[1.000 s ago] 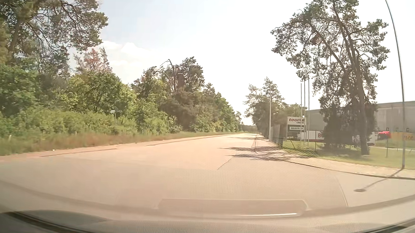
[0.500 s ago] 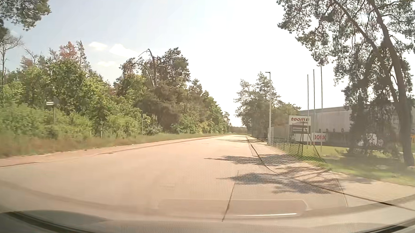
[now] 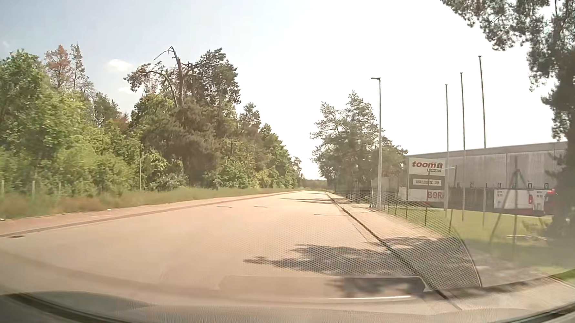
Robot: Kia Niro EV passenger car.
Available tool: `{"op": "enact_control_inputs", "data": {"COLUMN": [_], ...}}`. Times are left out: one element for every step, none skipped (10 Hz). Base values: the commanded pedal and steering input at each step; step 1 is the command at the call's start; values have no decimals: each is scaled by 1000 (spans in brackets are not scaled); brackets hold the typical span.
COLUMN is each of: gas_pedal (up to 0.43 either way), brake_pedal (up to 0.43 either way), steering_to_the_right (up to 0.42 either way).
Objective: Follow the waypoints while adhering to traffic rules and regulations
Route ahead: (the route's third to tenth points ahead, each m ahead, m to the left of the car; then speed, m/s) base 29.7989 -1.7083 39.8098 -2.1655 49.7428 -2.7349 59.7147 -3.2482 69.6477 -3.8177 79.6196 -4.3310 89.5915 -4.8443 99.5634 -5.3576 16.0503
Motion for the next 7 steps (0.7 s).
{"op": "enact_control_inputs", "data": {"gas_pedal": [220,220,220,220,220,220,220], "brake_pedal": [0,0,0,0,0,0,0], "steering_to_the_right": [28,26,25,23,20,15,11]}}
